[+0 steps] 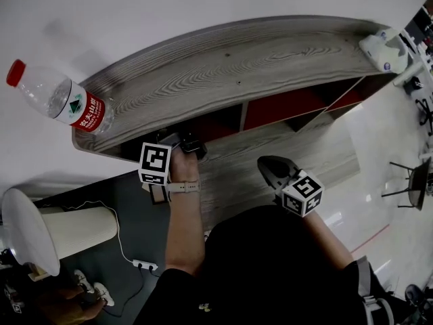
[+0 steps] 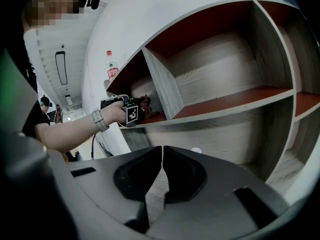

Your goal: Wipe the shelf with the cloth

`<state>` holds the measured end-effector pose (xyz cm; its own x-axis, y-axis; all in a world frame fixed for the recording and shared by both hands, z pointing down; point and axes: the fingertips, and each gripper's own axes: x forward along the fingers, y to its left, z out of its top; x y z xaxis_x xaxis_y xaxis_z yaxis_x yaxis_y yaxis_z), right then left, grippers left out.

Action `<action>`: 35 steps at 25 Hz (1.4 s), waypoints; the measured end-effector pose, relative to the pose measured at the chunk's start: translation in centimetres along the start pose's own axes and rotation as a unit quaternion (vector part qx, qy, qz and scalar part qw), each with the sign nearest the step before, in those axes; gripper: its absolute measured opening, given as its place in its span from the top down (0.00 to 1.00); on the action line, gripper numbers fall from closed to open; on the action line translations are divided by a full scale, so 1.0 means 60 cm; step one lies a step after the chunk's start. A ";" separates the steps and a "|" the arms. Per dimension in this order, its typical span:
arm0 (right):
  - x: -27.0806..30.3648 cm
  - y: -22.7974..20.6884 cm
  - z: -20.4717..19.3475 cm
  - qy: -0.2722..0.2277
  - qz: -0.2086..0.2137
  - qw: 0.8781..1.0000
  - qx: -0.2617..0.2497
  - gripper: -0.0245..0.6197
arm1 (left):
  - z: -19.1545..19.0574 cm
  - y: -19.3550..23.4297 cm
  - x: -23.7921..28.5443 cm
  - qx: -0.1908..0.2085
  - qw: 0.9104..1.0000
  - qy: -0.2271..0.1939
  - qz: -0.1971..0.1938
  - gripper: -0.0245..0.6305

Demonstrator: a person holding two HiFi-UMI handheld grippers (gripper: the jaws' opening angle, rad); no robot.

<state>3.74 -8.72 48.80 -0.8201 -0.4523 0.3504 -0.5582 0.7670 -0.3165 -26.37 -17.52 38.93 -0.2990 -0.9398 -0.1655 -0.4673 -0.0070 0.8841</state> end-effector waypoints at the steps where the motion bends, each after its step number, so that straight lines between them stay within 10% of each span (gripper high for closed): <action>1: -0.005 -0.005 0.000 -0.002 -0.005 1.000 0.003 0.95 | -0.014 -0.006 0.003 -0.003 1.000 0.007 -0.003 0.86; 20: -0.050 -0.044 -0.012 -0.019 -0.050 0.998 0.034 0.95 | -0.242 -0.095 0.027 -0.133 0.971 0.186 -0.068 0.86; 26: -0.040 -0.039 -0.009 -0.019 -0.047 0.998 0.029 0.95 | -0.240 -0.073 0.021 -0.212 0.959 0.183 -0.053 0.86; 35: -0.014 -0.017 -0.007 -0.015 -0.029 0.999 0.026 0.96 | -0.199 -0.045 0.012 -0.218 0.960 0.176 -0.019 0.86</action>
<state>5.02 -8.92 49.21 -0.7896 -0.5087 0.3432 -0.6094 0.7155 -0.3415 -15.38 -22.25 41.68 0.0470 -0.9926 -0.1118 -0.0578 -0.1144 0.9918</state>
